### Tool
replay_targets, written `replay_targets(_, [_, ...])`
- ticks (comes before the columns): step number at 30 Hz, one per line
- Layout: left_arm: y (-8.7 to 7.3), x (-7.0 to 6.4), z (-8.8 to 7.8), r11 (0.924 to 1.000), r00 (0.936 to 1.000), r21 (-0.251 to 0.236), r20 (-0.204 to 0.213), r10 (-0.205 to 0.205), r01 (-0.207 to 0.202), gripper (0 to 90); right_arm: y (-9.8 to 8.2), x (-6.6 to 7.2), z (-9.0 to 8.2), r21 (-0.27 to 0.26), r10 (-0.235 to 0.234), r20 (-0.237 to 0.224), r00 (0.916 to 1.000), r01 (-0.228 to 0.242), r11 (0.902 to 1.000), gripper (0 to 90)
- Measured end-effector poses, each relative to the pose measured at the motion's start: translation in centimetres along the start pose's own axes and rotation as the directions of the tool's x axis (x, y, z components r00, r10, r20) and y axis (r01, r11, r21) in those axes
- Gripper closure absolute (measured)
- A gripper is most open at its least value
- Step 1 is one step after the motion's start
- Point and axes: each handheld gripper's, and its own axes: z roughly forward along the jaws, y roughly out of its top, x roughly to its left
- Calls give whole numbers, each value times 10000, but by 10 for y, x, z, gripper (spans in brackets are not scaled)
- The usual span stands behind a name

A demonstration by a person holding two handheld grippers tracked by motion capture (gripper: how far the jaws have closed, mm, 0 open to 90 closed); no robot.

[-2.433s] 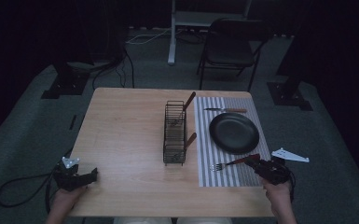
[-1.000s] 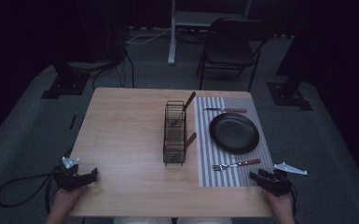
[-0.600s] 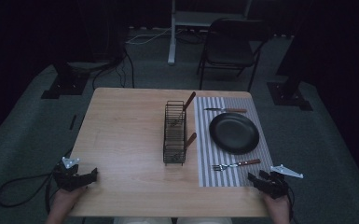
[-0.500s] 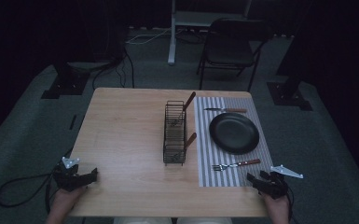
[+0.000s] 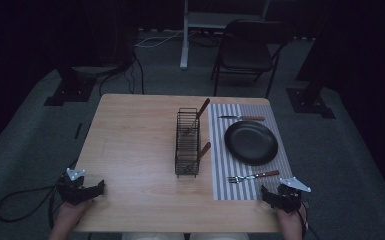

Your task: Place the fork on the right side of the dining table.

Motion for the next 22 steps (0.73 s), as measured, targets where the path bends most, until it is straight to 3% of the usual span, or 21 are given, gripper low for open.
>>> replay_targets(8, [0, 0, 0, 10000, 10000, -3, 2, -7, 7, 16, -1, 4, -1, -86, 436, 981, 9942, -430, 9990, 139])
replay_targets(13, [0, 0, 0, 10000, 10000, -1, 1, -7, 7, 16, -1, 2, -1, -123, 622, 1111, 9919, -612, 9980, 138])
replay_targets(22, [-1, -3, -1, 10000, 9999, -13, 115, 95, -95, 16, 0, 0, 1, 51, 679, 908, 9935, -686, 9976, 139])
